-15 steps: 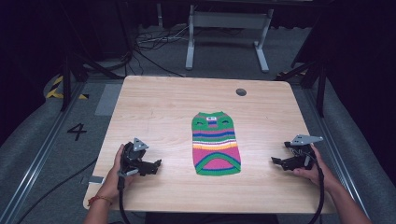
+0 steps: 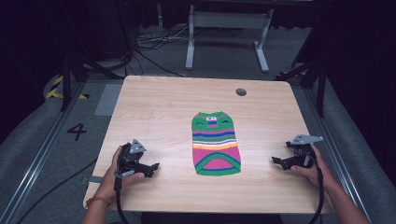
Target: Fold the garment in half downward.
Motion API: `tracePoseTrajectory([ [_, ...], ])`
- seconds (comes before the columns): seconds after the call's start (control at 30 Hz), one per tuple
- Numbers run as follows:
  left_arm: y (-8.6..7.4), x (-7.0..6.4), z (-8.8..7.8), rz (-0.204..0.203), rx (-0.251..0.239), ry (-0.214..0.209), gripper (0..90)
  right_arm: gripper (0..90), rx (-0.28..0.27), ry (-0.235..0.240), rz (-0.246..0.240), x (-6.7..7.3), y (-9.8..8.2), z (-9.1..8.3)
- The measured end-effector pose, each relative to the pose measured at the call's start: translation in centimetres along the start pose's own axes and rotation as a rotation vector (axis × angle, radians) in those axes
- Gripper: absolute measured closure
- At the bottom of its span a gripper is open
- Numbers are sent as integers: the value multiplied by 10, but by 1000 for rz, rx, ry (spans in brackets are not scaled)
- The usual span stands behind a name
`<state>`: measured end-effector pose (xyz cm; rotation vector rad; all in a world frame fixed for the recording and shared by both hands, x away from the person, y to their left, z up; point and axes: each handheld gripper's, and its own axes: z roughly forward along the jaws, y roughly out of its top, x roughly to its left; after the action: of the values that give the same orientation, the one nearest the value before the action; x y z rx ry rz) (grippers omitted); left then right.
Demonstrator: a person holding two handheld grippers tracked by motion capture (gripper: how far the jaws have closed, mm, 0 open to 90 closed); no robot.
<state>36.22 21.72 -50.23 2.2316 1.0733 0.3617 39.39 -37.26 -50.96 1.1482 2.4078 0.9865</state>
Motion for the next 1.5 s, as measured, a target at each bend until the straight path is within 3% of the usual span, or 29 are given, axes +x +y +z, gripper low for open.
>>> tracePoseTrajectory([
  [0.17,2,2,0,13,13,-26,14,3,3,2,-9,-3,-1,-1],
  [0.23,2,4,-1,21,-11,-38,64,16,6,0,-6,-2,0,-2],
  [0.3,2,8,-2,17,-32,-53,177,70,5,10,-6,-2,0,-3],
  [0.33,2,8,-2,17,-32,-53,179,70,5,10,-6,-2,0,-3],
  [0.4,3,12,-1,5,-40,-79,174,217,-5,20,-18,-1,3,-5],
  [0.5,5,13,0,32,-27,-63,184,166,-11,32,-34,2,8,-7],
  [0.6,10,15,-1,30,-16,-74,207,239,-44,53,-33,3,17,-12],
  [0.7,22,16,-2,44,-36,-65,226,259,-60,56,-57,6,29,-16],
  [0.8,38,12,-1,91,-55,-60,273,285,-54,53,-89,10,38,-15],
  [0.93,58,7,6,121,-67,-81,288,324,-48,56,-120,11,54,-9],
  [1.2,92,2,21,162,-89,-94,272,360,-73,79,-132,10,92,7],
  [1.5,126,7,40,125,-123,-86,294,412,-81,70,-151,8,134,34],
])
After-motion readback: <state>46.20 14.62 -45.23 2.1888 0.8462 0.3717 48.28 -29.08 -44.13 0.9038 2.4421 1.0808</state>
